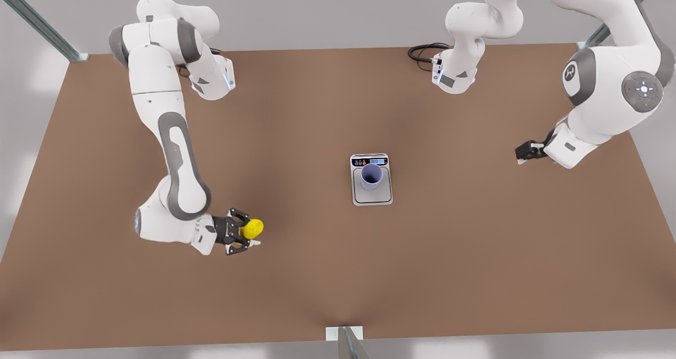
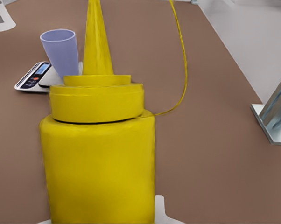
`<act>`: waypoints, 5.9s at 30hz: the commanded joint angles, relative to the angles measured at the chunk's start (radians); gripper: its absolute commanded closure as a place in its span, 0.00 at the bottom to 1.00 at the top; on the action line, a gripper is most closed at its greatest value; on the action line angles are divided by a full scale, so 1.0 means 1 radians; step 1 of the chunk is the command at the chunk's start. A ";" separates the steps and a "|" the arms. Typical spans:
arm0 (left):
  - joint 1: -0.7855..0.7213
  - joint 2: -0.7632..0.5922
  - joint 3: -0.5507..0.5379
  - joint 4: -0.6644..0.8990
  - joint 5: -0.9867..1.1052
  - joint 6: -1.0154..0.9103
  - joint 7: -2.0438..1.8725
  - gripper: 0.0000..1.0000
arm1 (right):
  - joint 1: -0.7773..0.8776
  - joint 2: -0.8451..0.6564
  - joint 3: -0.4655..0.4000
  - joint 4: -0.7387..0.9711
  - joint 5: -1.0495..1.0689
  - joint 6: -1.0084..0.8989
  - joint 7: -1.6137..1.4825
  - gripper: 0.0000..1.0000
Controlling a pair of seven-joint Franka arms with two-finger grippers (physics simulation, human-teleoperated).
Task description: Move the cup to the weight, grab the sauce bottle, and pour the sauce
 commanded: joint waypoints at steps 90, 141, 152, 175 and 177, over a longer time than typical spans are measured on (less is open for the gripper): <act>-0.021 0.066 -0.001 -0.002 0.009 -0.022 -0.005 0.00 | -0.314 0.115 0.389 0.210 -0.035 -0.235 0.115 0.49; -0.020 0.080 -0.001 -0.002 0.009 -0.034 -0.005 0.00 | -0.376 0.439 0.376 0.225 0.154 -0.295 -0.276 0.00; -0.020 0.085 0.000 -0.002 0.009 -0.033 -0.005 0.00 | -0.377 0.439 0.376 0.225 0.152 -0.295 -0.276 0.00; -0.021 0.086 -0.001 -0.002 0.009 -0.029 -0.005 0.00 | 0.201 -0.278 -0.346 0.291 -0.876 -0.435 1.659 0.00; -0.021 0.086 -0.001 -0.002 0.009 -0.031 -0.005 0.00 | 0.197 -0.275 -0.335 0.311 -0.872 -0.461 1.767 0.00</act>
